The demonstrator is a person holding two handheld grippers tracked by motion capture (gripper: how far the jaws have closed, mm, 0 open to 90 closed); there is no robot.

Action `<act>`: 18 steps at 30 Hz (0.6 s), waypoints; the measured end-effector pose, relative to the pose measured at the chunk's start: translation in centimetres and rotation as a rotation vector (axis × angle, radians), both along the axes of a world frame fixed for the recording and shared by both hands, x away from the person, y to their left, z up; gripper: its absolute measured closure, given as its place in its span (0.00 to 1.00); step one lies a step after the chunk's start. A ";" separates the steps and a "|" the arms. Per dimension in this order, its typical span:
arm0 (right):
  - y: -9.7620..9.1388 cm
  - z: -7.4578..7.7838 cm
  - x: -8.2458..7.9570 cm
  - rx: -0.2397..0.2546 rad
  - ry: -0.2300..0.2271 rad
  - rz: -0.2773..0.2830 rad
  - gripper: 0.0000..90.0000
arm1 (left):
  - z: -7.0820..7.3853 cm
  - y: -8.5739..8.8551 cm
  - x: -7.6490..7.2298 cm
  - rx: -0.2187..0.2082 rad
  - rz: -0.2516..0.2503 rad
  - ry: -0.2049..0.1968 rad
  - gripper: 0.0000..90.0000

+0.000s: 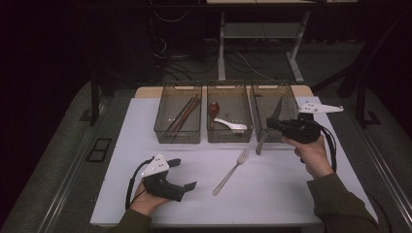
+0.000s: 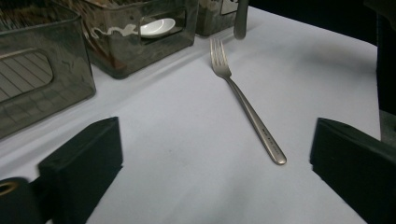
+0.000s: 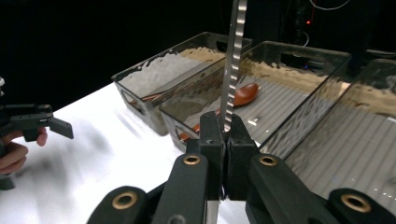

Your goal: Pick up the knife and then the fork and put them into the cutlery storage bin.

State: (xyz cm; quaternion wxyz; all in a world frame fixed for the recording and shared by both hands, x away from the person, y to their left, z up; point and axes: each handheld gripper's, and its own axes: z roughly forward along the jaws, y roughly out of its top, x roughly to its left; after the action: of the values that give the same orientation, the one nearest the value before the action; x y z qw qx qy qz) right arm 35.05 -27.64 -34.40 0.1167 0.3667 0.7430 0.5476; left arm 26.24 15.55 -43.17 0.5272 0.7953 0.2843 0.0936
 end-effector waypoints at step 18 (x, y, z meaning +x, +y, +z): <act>-3.0 3.4 1.4 -0.015 -0.036 -0.064 0.98 | -0.1 -0.1 0.1 0.013 -0.014 0.014 0.00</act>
State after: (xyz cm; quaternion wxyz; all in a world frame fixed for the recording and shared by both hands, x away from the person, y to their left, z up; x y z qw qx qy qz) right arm 36.45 -30.61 -30.95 0.1502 0.3798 0.7328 0.5443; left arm 26.33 15.41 -43.32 0.5208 0.8012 0.2818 0.0860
